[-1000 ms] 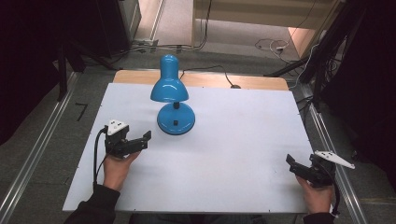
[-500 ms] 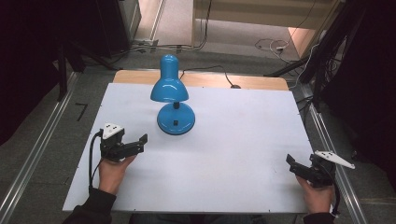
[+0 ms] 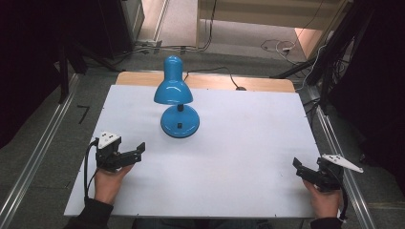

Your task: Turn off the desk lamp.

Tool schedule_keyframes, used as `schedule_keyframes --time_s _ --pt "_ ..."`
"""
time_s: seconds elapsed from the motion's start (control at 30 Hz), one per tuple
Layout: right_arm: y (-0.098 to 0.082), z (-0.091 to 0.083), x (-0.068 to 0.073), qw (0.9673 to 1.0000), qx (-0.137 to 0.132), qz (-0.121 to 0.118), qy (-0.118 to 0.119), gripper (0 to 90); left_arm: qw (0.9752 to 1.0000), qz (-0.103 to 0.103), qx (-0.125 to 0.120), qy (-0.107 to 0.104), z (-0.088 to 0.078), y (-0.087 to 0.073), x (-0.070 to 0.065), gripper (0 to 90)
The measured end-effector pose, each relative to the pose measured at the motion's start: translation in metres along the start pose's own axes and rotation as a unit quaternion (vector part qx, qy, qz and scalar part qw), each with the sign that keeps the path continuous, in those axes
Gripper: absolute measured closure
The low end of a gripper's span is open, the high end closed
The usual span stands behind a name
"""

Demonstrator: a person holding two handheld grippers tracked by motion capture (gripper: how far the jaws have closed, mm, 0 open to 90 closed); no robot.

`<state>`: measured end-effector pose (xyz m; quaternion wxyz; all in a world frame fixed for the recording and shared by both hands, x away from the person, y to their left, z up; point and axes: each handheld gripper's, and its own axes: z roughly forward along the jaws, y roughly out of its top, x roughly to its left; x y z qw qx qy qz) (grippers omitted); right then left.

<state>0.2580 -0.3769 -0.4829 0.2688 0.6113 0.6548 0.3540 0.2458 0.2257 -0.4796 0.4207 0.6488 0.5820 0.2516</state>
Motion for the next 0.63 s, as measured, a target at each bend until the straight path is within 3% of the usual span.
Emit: schedule_keyframes --time_s 0.43,0.63 --pt "-0.001 -0.001 -0.001 1.0000 -0.001 0.005 -0.002 7.1 0.9991 -0.015 0.014 0.037 -0.020 -0.025 0.022 9.5" --pt "-0.001 -0.003 -0.003 1.0000 -0.003 0.007 -0.004 7.1 0.9974 -0.006 0.032 0.063 -0.019 -0.035 0.029 8.5"
